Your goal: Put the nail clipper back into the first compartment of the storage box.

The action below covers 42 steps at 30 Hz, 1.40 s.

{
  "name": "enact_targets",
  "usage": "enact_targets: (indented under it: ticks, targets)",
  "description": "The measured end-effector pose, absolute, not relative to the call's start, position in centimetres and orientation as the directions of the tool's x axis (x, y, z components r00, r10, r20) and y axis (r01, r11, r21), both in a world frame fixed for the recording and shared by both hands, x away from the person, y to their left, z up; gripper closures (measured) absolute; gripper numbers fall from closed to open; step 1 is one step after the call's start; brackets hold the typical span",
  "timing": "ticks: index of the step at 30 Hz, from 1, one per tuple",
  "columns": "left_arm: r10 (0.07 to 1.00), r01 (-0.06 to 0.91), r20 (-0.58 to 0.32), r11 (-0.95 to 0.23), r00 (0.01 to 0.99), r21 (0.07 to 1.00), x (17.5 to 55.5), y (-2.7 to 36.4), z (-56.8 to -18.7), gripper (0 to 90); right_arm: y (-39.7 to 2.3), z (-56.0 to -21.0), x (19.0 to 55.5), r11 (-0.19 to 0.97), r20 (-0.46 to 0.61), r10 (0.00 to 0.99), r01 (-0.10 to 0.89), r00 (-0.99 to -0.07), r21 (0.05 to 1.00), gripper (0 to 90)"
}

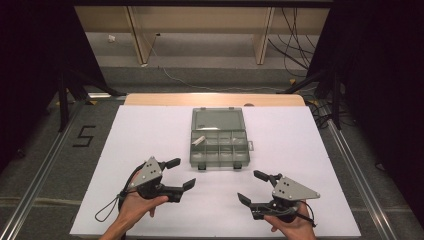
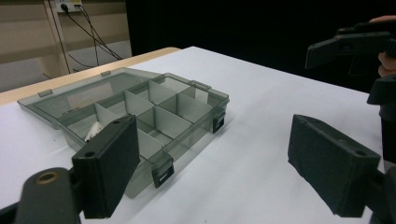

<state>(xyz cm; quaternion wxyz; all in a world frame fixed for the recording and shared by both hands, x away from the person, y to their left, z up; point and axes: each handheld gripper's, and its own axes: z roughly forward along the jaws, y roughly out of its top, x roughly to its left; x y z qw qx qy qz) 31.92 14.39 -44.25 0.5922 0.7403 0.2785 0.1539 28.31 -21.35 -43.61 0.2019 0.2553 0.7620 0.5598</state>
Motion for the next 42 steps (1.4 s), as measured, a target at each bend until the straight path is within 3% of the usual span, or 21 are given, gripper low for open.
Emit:
enact_targets:
  ticks: [42]
  targets:
    - [0.609,0.234,-0.111,-0.127,0.785,0.964,30.2,15.1,-44.9,16.3,-21.3,-43.6,28.3,0.238,-0.025,0.614,0.154,-0.789,0.959,18.1]
